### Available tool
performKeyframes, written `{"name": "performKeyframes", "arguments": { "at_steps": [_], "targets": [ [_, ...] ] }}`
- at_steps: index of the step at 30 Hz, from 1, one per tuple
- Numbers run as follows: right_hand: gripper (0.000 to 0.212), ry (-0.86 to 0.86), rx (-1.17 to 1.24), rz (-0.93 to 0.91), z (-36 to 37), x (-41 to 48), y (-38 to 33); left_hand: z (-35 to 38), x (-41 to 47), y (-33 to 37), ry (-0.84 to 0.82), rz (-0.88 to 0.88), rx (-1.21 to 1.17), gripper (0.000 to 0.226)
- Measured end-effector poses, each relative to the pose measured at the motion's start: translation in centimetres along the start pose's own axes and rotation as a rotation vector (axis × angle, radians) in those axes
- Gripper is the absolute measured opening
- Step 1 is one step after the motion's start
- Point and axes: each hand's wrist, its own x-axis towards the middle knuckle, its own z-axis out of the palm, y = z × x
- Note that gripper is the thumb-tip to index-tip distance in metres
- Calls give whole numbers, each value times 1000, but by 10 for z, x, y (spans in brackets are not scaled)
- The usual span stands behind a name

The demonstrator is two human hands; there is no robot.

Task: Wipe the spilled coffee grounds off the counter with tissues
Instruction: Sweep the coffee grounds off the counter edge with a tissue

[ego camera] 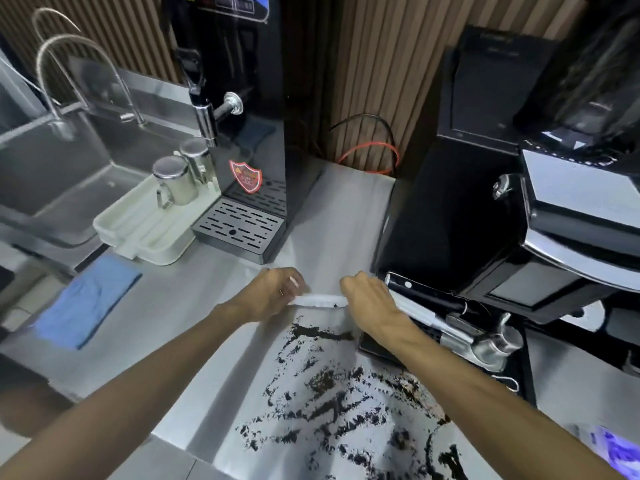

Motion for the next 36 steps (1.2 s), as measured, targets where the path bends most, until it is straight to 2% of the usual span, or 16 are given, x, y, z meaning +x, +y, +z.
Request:
{"name": "performKeyframes", "arguments": {
  "at_steps": [6,11,17,21,29,33,36],
  "targets": [
    [31,13,-40,44,-5,36,-1,-16,46,-6,15,-39,129,30],
    [31,-14,-99,152,4,81,2,-23,98,-18,36,13,249,32],
    [30,-41,-113,374,-7,149,29,-22,161,-22,38,29,290,44],
    [25,0,-42,547,-14,192,57,-23,212,-22,81,47,276,48],
    [33,123,88,681,-11,261,102,-31,304,-37,183,35,255,47],
    [39,181,115,720,1,284,117,-23,327,-44,268,13,304,34],
    [34,195,96,708,12,287,122,-17,337,-46,320,-28,264,30]
  ]
}}
